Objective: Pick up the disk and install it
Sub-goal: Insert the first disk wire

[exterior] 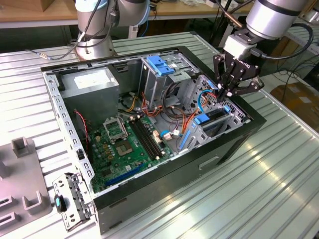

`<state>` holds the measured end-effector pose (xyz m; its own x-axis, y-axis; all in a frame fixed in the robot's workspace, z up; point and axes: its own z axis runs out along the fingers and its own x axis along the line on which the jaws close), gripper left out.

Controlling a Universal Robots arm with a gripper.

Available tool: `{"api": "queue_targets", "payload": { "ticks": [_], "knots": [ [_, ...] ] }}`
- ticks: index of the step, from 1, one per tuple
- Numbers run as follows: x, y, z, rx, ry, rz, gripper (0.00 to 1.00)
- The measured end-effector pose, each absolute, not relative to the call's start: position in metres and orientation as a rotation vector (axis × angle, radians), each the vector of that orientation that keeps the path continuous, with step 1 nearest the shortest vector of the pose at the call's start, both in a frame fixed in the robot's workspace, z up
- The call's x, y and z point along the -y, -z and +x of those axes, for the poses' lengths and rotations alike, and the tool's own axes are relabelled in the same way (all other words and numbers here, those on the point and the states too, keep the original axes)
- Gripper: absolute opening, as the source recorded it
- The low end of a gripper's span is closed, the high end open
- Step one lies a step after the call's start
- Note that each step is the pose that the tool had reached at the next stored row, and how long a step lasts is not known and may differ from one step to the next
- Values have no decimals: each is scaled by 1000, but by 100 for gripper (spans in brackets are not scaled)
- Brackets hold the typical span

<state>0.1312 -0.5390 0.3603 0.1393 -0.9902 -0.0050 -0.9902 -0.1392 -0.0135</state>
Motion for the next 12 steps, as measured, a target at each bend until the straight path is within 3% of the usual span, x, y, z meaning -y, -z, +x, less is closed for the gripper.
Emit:
{"api": "queue_targets", "payload": {
  "ticks": [12],
  "knots": [
    [541,-357,126,-2229,10,-2195,16]
  ]
}}
